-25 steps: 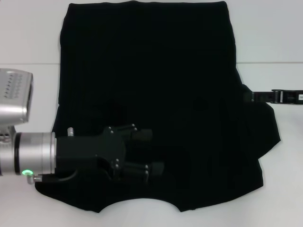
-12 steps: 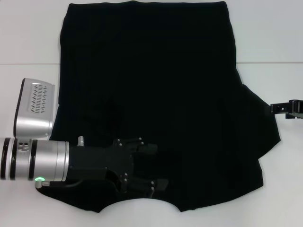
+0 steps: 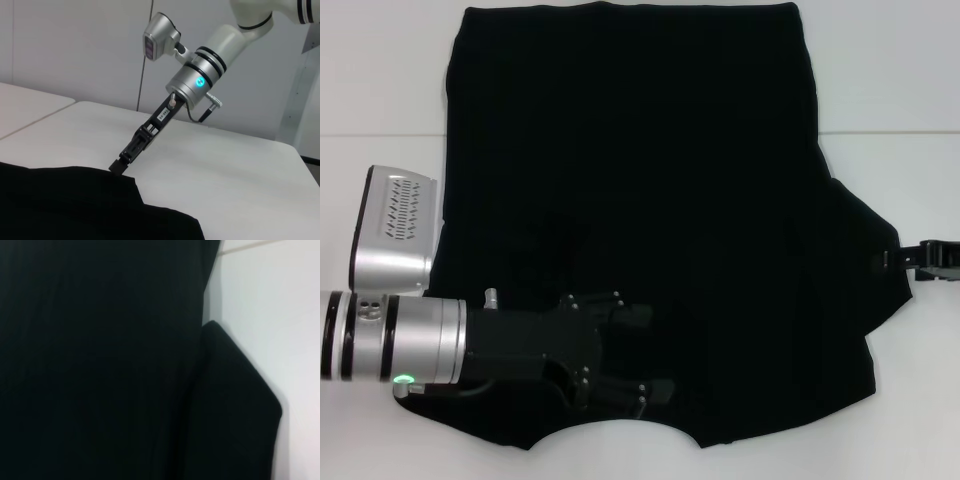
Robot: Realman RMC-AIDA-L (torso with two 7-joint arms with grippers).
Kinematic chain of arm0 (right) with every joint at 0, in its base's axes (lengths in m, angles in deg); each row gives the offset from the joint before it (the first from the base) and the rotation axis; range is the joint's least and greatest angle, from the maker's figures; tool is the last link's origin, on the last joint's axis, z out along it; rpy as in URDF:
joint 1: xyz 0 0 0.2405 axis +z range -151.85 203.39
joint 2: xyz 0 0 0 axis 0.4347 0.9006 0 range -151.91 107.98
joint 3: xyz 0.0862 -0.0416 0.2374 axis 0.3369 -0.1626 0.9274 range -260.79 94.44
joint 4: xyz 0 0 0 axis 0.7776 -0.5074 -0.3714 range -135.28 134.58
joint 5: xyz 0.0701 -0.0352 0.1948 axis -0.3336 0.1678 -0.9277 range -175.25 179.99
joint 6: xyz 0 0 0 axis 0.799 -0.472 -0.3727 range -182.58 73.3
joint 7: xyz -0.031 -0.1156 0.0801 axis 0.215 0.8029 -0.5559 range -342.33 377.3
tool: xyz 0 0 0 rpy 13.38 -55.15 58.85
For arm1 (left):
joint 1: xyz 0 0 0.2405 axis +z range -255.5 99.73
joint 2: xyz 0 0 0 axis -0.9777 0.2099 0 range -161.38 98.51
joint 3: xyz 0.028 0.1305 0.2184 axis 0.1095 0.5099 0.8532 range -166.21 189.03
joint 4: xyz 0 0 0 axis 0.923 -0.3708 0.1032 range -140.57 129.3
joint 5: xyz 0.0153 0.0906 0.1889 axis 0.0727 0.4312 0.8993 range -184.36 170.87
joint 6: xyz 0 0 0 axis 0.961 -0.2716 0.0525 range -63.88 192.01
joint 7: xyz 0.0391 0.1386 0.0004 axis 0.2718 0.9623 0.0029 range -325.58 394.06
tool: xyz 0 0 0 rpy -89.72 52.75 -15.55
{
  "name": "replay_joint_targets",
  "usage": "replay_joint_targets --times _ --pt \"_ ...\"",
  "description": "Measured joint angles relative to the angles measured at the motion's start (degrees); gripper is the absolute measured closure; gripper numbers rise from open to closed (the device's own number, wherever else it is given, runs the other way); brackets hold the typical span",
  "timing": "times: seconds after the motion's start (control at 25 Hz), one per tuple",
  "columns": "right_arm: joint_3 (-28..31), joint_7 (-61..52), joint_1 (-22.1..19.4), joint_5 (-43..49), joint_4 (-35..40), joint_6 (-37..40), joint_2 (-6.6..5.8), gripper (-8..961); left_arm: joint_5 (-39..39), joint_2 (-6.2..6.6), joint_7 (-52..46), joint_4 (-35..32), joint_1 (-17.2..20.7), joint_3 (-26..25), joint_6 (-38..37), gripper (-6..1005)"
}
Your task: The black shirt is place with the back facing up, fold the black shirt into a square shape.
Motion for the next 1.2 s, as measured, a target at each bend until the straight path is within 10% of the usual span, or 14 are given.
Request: replay_joint_targets --times 0.72,1.2 --pt "0.0 0.3 0.4 0.5 -1.7 -3.2 1.81 368 0.0 0.09 0.0 0.2 -0.3 0.0 1.0 56" --pt "0.2 0.9 -0.6 0.5 -1.2 -4.8 1.93 873 0.1 -0.08 0.0 0.2 0.0 0.0 1.0 58"
